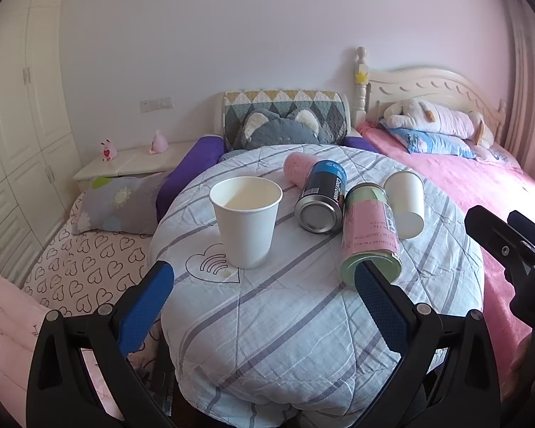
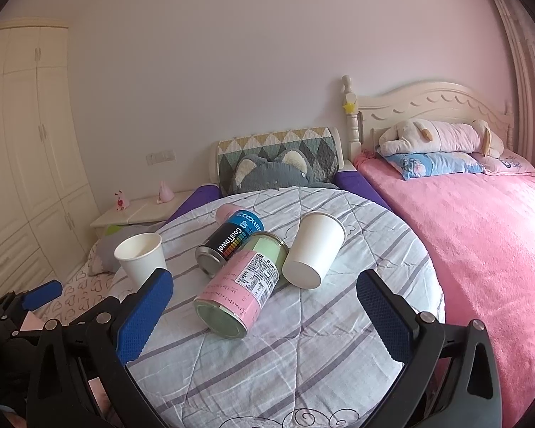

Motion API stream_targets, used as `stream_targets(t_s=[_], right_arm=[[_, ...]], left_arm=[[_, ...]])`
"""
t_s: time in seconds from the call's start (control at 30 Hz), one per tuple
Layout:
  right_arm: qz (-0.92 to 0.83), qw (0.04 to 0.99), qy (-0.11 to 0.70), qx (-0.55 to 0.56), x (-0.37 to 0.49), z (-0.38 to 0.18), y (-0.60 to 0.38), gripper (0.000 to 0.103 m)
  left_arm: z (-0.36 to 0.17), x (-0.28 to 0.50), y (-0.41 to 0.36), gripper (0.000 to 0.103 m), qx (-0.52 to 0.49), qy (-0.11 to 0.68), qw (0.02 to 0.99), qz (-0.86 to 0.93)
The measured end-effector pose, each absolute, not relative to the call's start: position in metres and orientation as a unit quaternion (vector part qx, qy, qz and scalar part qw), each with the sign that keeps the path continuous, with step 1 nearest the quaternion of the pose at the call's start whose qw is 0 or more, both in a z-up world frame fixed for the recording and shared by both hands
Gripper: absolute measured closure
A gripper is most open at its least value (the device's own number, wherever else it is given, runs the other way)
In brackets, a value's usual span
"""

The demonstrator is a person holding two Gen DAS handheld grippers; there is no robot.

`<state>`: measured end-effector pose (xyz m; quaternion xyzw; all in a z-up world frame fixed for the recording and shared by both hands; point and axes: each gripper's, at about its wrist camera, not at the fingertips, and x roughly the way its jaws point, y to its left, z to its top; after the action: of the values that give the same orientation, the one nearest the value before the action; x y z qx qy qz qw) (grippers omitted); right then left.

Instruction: Flip cup upright

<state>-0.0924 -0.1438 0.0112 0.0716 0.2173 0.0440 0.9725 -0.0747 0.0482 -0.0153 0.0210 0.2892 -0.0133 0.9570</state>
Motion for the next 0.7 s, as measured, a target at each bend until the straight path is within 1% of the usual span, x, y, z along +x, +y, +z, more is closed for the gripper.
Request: stream_targets(t_s=[0.7], right_arm=[[0.046, 0.970, 0.229, 0.071, -0.0861, 0.0068, -0.1415, 0.000]], left_arm=[[-0.0212, -0.0708, 0.0500, 0.000, 0.029, 0.285, 0.958, -0.013]])
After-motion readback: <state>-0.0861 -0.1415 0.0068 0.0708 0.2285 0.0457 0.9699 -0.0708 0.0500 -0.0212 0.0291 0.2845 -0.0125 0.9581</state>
